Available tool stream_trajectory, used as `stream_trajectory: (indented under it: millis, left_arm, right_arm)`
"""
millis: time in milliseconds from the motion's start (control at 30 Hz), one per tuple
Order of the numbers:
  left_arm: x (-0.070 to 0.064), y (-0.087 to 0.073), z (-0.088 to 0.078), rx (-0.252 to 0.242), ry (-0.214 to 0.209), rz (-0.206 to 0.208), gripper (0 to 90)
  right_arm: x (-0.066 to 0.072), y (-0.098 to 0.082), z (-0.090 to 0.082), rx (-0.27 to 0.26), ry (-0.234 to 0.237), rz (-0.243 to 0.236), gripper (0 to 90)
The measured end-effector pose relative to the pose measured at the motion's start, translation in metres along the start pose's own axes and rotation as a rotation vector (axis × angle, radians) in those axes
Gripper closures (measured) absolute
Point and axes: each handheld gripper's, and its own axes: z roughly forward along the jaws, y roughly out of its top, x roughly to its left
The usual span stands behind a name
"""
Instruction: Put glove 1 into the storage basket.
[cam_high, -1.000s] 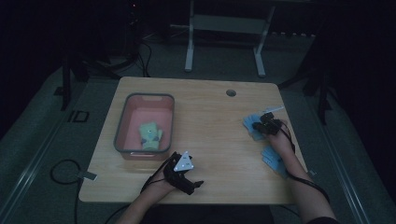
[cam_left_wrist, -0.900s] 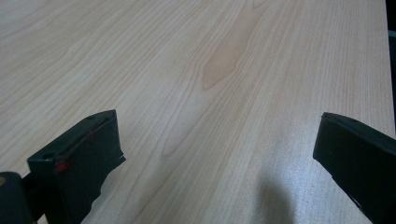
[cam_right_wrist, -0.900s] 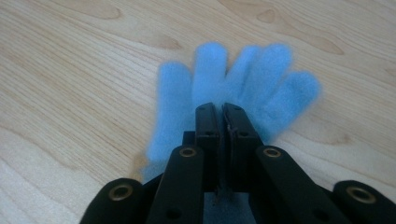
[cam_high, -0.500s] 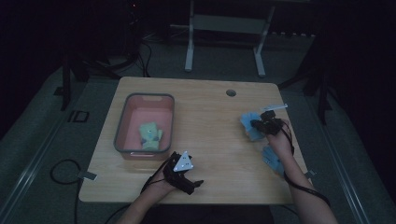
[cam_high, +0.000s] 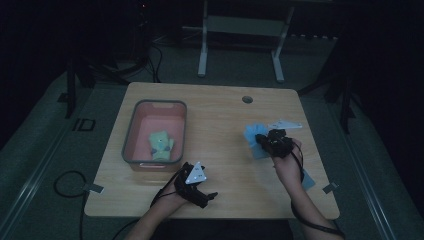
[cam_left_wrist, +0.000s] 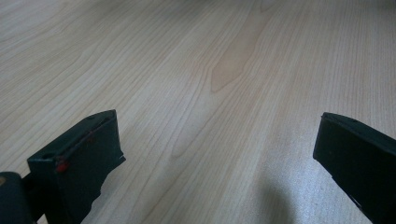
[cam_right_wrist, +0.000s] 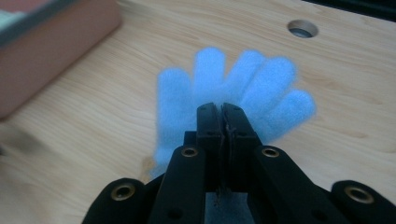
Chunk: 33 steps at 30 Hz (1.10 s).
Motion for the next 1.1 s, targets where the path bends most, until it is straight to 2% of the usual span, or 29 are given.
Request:
stream_trajectory:
  millis: [133, 200, 300, 333, 400, 433, 667, 767, 1000, 1100]
  left_arm:
    - [-0.001, 0.000, -0.001, -0.001, 0.001, 0.003, 0.7]
    - [0.000, 0.000, 0.000, 0.000, -0.001, 0.004, 0.7]
    - [0.000, 0.000, 0.000, 0.001, -0.002, 0.008, 0.7]
    - [0.000, -0.001, 0.000, -0.002, -0.001, 0.007, 0.7]
    - [0.000, -0.001, 0.000, -0.002, 0.001, 0.007, 0.7]
    - [0.000, -0.001, 0.000, -0.003, 0.001, 0.008, 0.7]
    - [0.000, -0.001, -0.001, -0.013, 0.002, 0.000, 0.7]
    - [0.000, -0.001, -0.001, -0.008, 0.011, 0.016, 0.7]
    - [0.000, -0.001, -0.001, -0.008, 0.009, 0.019, 0.7]
    - [0.000, -0.002, -0.001, -0.006, 0.008, 0.019, 0.7]
  right_arm:
    - [0.022, -0.005, 0.001, -0.006, 0.029, 0.000, 86.7]
    - [0.028, -0.008, 0.001, -0.023, 0.040, 0.036, 86.7]
    - [0.038, -0.013, 0.004, -0.033, 0.029, 0.048, 86.7]
    - [0.042, -0.016, 0.007, -0.030, 0.013, 0.040, 86.7]
    - [0.046, -0.020, 0.013, -0.021, 0.021, 0.057, 86.7]
    - [0.049, -0.022, 0.016, -0.018, 0.011, 0.056, 86.7]
    - [0.056, -0.037, 0.035, 0.001, -0.009, 0.099, 86.6]
    - [0.059, -0.043, 0.043, 0.012, -0.024, 0.108, 86.5]
    - [0.055, -0.058, 0.058, 0.030, -0.088, 0.145, 86.4]
    - [0.054, -0.066, 0.066, 0.048, -0.092, 0.163, 85.8]
